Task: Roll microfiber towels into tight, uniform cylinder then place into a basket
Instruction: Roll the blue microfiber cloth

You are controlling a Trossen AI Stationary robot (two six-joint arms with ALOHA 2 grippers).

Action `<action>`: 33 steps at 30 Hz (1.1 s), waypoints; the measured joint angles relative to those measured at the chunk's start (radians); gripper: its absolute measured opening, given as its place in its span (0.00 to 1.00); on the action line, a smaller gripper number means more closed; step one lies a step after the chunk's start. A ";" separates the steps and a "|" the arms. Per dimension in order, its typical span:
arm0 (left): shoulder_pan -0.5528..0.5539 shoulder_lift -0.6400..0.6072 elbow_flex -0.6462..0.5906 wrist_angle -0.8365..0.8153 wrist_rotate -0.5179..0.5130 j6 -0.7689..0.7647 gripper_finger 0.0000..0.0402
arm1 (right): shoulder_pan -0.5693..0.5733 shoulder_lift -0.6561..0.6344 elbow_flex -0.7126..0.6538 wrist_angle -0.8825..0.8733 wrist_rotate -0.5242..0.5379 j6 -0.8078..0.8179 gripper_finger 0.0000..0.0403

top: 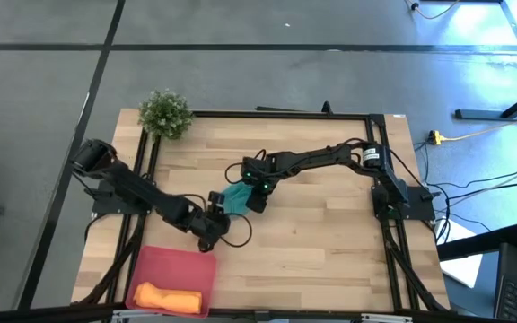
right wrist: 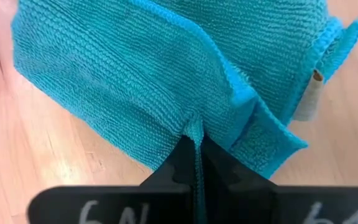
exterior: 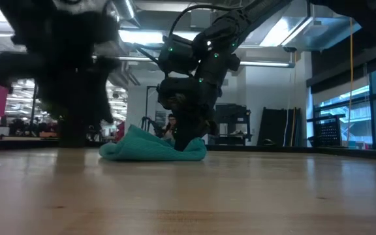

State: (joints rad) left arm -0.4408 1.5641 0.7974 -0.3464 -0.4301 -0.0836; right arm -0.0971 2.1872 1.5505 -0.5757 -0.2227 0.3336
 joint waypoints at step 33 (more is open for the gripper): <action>0.127 0.174 0.012 0.131 0.012 0.004 0.27 | 0.004 0.007 -0.004 0.008 -0.128 -0.099 0.09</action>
State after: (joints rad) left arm -0.3141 1.7385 0.8093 -0.2153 -0.4184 -0.0795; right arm -0.0933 2.1941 1.5466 -0.5674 -0.3504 0.2345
